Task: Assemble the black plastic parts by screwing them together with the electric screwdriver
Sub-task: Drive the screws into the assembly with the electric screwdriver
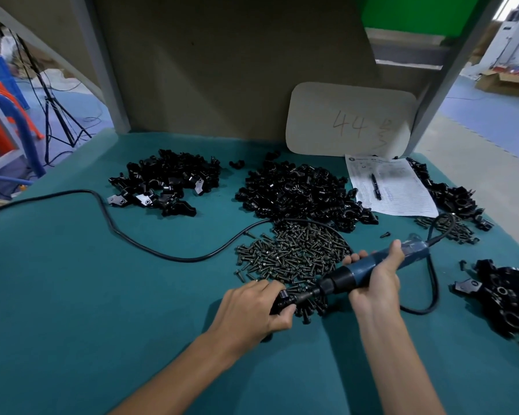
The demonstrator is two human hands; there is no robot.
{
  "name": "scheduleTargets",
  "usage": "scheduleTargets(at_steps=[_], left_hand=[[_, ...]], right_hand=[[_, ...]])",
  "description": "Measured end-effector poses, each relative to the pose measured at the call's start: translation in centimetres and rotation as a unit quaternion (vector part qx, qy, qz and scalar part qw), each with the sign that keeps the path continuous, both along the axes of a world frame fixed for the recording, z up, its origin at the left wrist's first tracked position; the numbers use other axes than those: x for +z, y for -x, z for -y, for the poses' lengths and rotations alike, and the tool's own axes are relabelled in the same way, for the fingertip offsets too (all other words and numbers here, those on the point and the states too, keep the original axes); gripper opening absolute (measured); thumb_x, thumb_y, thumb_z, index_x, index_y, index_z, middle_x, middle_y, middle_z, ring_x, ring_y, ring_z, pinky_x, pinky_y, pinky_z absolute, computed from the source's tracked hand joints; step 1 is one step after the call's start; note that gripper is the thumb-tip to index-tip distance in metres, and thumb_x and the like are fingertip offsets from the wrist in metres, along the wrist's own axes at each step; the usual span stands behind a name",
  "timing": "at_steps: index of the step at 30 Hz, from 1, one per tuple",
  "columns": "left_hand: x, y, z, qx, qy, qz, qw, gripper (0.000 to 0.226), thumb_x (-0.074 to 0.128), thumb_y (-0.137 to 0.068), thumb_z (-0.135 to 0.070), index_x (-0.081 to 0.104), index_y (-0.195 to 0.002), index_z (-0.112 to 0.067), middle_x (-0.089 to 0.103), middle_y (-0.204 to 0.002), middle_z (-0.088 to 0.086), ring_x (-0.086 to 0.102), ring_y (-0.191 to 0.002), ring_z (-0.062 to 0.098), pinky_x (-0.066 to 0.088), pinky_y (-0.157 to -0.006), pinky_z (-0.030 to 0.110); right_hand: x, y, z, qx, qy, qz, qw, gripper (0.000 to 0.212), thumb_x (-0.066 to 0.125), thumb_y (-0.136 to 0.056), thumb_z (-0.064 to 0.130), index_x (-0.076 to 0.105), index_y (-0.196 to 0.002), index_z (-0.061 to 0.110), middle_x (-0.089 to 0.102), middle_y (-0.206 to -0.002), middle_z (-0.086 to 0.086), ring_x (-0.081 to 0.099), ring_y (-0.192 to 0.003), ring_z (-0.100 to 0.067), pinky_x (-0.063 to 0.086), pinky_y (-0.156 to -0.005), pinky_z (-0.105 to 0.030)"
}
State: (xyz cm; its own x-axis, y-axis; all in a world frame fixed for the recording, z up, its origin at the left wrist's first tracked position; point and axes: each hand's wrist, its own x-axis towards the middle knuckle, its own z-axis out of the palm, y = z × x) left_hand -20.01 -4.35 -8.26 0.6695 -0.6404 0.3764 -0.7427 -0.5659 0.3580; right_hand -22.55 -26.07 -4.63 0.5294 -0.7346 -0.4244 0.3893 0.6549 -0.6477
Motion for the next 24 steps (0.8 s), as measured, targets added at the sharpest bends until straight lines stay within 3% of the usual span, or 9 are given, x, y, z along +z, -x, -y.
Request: scheduleTargets(at_steps=[3,10,14,18,22,24], left_hand=[[-0.2,-0.2,-0.1,0.006,-0.029,-0.018,0.999,0.05,0.03,-0.088,-0.061,0.06,-0.098,-0.022,0.058,-0.081,-0.009,0.053,-0.074,0.013,0.044,-0.059,0.031],[-0.4,-0.3,0.0,0.009,-0.039,-0.022,0.999,0.052,0.025,-0.089,-0.063,0.057,-0.096,-0.022,0.054,-0.079,-0.012,0.049,-0.071,0.011,0.034,-0.057,0.028],[-0.4,-0.5,-0.2,0.018,-0.058,-0.036,0.998,0.053,0.022,-0.086,-0.065,0.053,-0.098,-0.024,0.054,-0.08,-0.01,0.048,-0.071,0.01,0.039,-0.058,0.031],[-0.4,-0.4,-0.1,0.002,-0.063,-0.036,0.997,0.046,0.022,-0.086,-0.064,0.047,-0.091,-0.025,0.051,-0.075,-0.01,0.046,-0.067,0.012,0.03,-0.055,0.031],[-0.8,-0.5,-0.1,0.015,-0.064,-0.021,0.998,0.051,0.018,-0.088,-0.065,0.048,-0.096,-0.025,0.051,-0.078,-0.011,0.047,-0.068,0.012,0.03,-0.056,0.03],[-1.0,-0.6,-0.1,0.028,-0.066,-0.007,0.997,0.055,0.017,-0.089,-0.071,0.047,-0.096,-0.026,0.053,-0.081,-0.013,0.048,-0.072,0.011,0.033,-0.057,0.03]], right_hand=[[0.3,-0.2,0.1,0.001,-0.001,-0.004,1.0,0.05,0.072,-0.091,0.053,0.05,-0.107,0.012,0.06,-0.077,-0.004,0.061,-0.057,-0.016,0.061,-0.071,-0.036],[0.7,-0.1,0.8,-0.008,0.001,-0.002,1.0,0.049,0.071,-0.092,0.052,0.049,-0.108,0.011,0.059,-0.079,-0.004,0.061,-0.056,-0.016,0.059,-0.064,-0.032],[0.6,-0.2,0.1,0.008,0.003,0.01,1.0,0.052,0.073,-0.09,0.053,0.048,-0.113,0.013,0.06,-0.076,-0.004,0.061,-0.054,-0.017,0.059,-0.065,-0.033],[0.5,-0.4,-0.2,0.008,0.042,0.024,0.999,0.054,0.072,-0.09,0.055,0.047,-0.116,0.015,0.063,-0.071,-0.002,0.067,-0.064,-0.019,0.063,-0.078,-0.04],[0.8,-0.6,-0.7,0.014,0.021,0.069,0.997,0.064,0.078,-0.085,0.053,0.049,-0.131,0.018,0.071,-0.108,-0.012,0.074,-0.103,-0.03,0.061,-0.092,-0.046],[0.9,-0.6,-0.9,0.018,0.017,0.077,0.997,0.07,0.08,-0.082,0.054,0.049,-0.134,0.02,0.071,-0.107,-0.009,0.075,-0.091,-0.023,0.063,-0.084,-0.039]])
